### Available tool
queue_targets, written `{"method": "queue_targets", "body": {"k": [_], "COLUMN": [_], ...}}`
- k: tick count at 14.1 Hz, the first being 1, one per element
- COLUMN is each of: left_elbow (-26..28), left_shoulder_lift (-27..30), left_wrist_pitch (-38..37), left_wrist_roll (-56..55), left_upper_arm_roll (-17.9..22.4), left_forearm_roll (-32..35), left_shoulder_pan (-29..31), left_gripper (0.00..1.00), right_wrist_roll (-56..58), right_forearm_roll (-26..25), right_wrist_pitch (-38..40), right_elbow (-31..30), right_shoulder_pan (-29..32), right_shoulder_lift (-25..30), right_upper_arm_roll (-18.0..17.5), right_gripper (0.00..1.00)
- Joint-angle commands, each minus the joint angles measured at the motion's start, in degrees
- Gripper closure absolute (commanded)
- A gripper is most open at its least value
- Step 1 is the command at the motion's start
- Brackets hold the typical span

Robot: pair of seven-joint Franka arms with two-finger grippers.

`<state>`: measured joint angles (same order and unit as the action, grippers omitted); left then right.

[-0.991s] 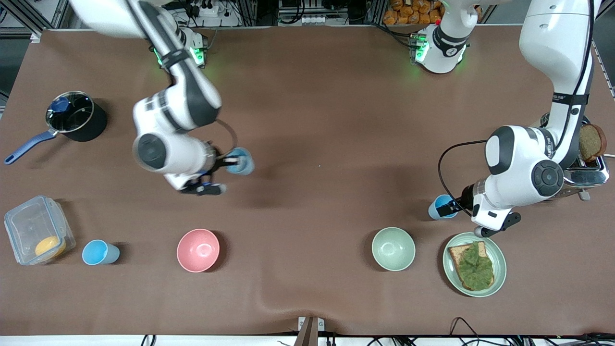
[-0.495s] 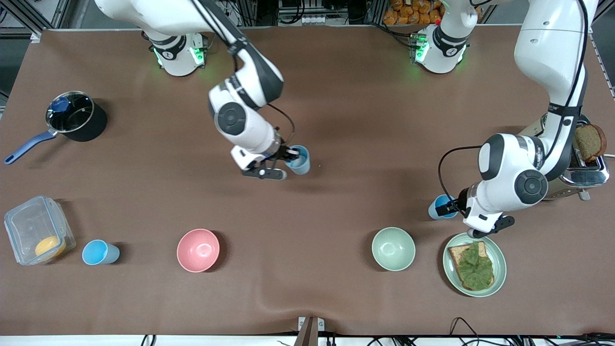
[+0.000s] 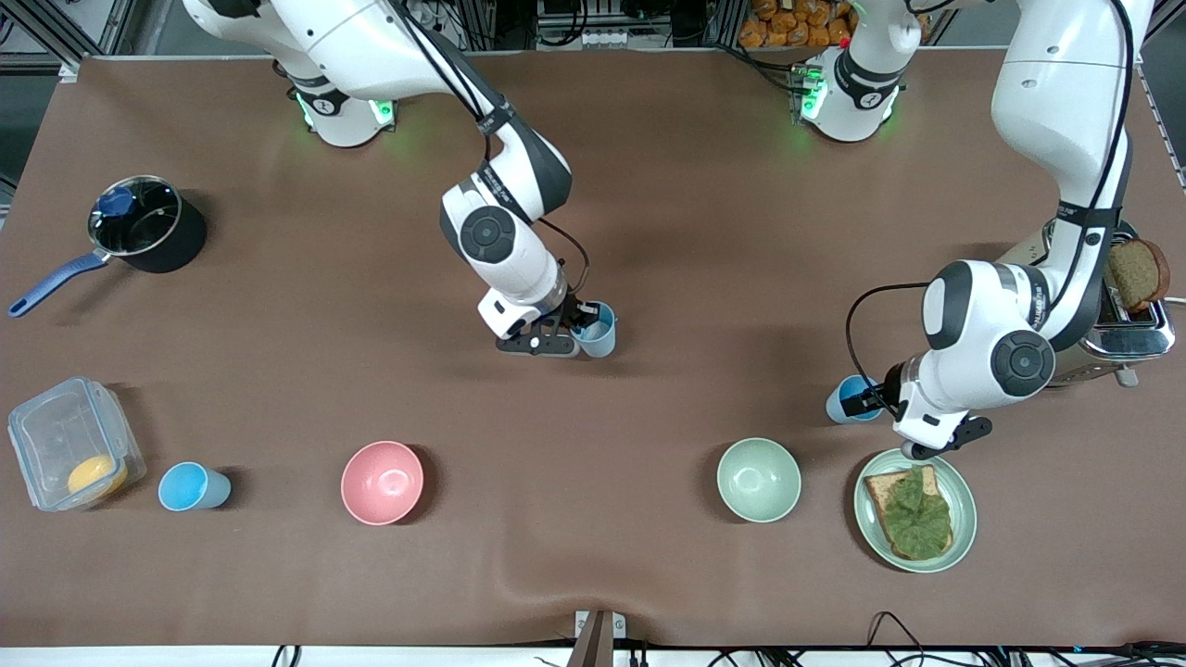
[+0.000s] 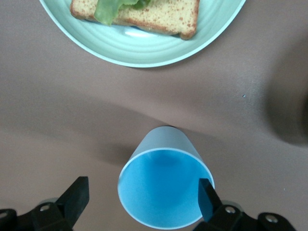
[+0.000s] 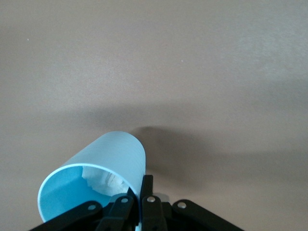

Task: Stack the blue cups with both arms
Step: 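Carry the cup to mid-table with the right gripper while the left gripper lowers, then release the cup and withdraw the right gripper while the left gripper grasps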

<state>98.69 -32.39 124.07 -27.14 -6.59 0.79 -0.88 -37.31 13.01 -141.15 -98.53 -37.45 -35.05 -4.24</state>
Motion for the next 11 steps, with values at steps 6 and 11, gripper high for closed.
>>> {"method": "queue_targets", "body": {"k": [6, 11], "left_elbow": [-0.7, -0.7], "left_shoulder_lift": [-1.8, -1.9], "left_wrist_pitch": [-1.2, -1.2], "left_wrist_roll": [-0.7, -1.3], "left_upper_arm_roll": [-0.2, -0.2], "left_forearm_roll": [1.5, 1.5], "left_shoulder_pan": [-0.2, -0.3], "left_gripper": [0.07, 0.75], "right_wrist_roll": [-0.4, -0.2], "right_forearm_roll": [-1.5, -1.7], "right_wrist_pitch": [2.0, 21.2], "right_elbow": [2.7, 10.6], "right_shoulder_pan": [-0.1, 4.6], "right_shoulder_lift": [0.7, 5.6], "right_upper_arm_roll": [1.2, 3.0], "right_gripper": [0.0, 0.0]}}
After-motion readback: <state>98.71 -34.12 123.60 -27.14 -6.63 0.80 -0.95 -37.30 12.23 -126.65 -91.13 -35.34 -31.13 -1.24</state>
